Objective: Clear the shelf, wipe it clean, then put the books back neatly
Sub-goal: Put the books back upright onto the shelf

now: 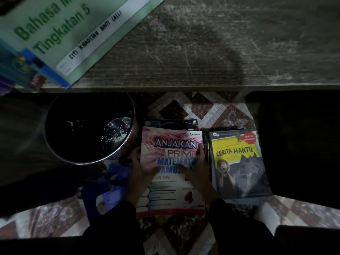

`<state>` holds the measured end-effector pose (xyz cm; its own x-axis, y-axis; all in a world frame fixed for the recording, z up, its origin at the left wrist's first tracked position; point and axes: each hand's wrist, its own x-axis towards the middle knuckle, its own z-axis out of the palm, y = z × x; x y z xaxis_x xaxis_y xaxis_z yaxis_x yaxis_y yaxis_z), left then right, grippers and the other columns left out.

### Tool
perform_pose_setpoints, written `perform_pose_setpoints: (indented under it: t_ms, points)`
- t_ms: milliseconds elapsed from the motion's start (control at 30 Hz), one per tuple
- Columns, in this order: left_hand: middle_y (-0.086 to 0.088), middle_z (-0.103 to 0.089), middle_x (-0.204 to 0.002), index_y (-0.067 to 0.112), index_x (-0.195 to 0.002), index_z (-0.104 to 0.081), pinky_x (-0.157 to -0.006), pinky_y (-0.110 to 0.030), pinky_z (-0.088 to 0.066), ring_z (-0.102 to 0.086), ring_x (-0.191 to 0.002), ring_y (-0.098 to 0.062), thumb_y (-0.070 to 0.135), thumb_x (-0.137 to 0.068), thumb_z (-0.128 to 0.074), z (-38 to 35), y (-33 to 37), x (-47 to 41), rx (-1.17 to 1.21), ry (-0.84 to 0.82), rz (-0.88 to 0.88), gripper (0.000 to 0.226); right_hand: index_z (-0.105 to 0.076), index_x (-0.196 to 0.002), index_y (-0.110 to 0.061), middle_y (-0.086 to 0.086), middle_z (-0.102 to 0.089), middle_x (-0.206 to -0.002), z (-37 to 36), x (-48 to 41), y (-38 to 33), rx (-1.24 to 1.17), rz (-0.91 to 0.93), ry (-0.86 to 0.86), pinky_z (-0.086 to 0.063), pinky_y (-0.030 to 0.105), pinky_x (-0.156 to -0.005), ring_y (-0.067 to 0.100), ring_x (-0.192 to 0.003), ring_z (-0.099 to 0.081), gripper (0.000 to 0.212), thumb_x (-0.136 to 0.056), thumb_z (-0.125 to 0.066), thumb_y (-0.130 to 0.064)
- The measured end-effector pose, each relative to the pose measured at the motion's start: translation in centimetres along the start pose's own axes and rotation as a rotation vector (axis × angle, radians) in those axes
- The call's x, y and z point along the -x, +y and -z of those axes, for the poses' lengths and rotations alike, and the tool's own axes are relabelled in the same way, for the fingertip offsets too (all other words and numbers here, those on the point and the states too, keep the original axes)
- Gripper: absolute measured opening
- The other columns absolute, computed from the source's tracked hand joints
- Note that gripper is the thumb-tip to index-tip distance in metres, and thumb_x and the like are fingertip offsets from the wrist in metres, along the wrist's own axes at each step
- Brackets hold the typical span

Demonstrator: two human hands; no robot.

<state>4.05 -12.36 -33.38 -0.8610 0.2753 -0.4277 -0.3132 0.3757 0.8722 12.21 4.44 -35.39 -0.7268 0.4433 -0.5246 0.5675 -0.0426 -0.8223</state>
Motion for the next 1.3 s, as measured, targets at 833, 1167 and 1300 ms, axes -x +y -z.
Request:
perform_pose_setpoints:
  t_ms: [833,1167,1300]
  points:
    - [0.008,-0.057,-0.132,0.027,-0.145,-0.035,-0.097,-0.047,-0.048,-0.056,-0.12,-0.018,0.01,-0.077,-0.075,-1.2,2.1,-0.3,0.121,-0.025,0.044,0.081,-0.016,-0.151,-0.024,-0.013,-0.064,-0.089,0.3,-2.1,-0.1,-0.015,-0.047,0.088,-0.055,0.047,-0.079,0.019,-0.087,-0.065,0.112,-0.063,-0.086,-0.027]
    - [0.041,-0.05,-0.124,0.043,-0.149,-0.017,-0.092,-0.024,-0.047,-0.054,-0.114,0.008,0.008,-0.086,-0.068,-2.2,8.3,2.5,-0.051,-0.143,-0.213,0.089,-0.019,-0.147,-0.045,0.008,-0.046,-0.144,2.1,0.7,-2.6,-0.431,-0.101,0.046,-0.049,0.052,-0.094,0.029,-0.117,-0.057,0.079,-0.087,-0.066,-0.023]
    - [0.041,-0.053,-0.12,0.052,-0.143,-0.021,-0.09,-0.025,-0.048,-0.055,-0.111,0.01,0.01,-0.082,-0.073,-2.1,12.6,4.5,-0.017,-0.191,-0.227,0.091,-0.038,-0.141,-0.038,-0.005,-0.059,-0.13,3.9,2.7,-4.4,-0.693,-0.165,-0.114,-0.056,0.037,-0.078,0.015,-0.105,-0.066,0.054,-0.091,-0.06,-0.037]
